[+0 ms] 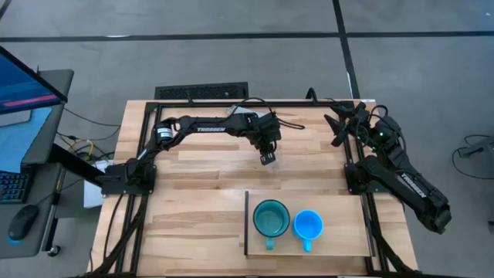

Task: Stack small to large cups/mugs on shelf
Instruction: Put the transparent mug on the shelf

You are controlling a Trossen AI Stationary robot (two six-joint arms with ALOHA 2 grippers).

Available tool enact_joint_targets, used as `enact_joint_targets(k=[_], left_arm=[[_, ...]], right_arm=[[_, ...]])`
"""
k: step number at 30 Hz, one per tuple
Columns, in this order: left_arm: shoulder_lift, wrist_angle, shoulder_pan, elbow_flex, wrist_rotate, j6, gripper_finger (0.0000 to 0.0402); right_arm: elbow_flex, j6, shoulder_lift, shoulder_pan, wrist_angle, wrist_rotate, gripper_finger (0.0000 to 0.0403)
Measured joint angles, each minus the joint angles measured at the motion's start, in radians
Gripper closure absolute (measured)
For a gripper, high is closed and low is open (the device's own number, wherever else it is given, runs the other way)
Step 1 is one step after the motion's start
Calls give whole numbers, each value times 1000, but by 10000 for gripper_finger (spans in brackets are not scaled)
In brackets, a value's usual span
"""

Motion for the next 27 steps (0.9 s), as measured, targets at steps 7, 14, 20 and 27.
enact_joint_targets(k=[7,14,20,27], left_arm=[[0,2,0,0,0,8,368],[-1,4,-1,0,9,2,328],[-2,22,0,0,59,-12,272],[-3,109,-2,0,91,-8,248]], right_arm=[[0,0,0,0,0,0,164],[0,0,0,0,0,0,164],[0,0,0,0,0,0,164],[0,0,0,0,0,0,164]])
